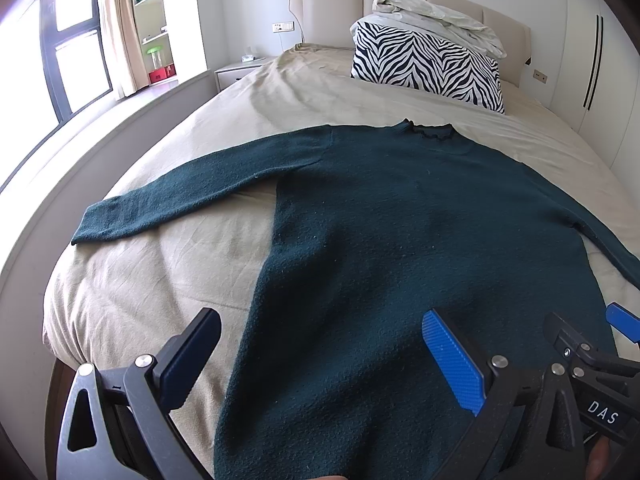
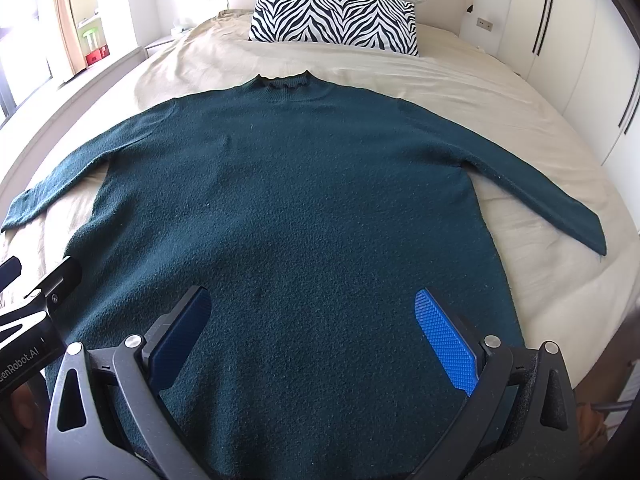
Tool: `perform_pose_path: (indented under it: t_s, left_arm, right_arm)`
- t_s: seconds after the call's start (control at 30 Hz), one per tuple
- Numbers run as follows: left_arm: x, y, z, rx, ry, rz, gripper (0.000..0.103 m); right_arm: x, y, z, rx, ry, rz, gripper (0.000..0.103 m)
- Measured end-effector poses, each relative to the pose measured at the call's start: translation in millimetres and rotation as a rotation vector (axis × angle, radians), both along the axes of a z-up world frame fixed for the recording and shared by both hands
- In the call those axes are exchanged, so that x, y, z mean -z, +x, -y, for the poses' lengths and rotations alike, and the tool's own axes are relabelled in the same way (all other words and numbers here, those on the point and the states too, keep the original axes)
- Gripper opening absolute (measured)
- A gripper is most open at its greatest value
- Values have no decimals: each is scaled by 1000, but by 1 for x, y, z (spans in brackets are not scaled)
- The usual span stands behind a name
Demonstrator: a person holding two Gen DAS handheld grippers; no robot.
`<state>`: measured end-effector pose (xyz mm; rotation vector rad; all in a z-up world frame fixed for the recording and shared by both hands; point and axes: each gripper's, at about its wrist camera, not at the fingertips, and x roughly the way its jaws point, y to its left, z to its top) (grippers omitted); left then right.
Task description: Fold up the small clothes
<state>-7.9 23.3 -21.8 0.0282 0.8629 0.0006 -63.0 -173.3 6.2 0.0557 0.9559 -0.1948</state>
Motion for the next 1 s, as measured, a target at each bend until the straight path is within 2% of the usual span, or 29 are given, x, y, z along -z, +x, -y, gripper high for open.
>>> perform_pose_path:
  t_s: [0.4,0.67,0.77,0.87,1.0]
  left_arm:
    - [-2,-1,3,-8,19,19,103]
    - [-6,0,22,4,118,87,103]
    - [-5,5,31,41,127,90,103]
    - [-5,16,39,77,110,73,103]
    - [-5,36,45,97,22,25,103]
  right_arm:
    - [2,0,-2,0,2,-2,103]
    - [8,2,16,18,32,1,103]
    - [8,0,47,77,62,22,103]
    - [6,-5,97,167,124,54,103]
    - [2,-17,183,304,200,118,103]
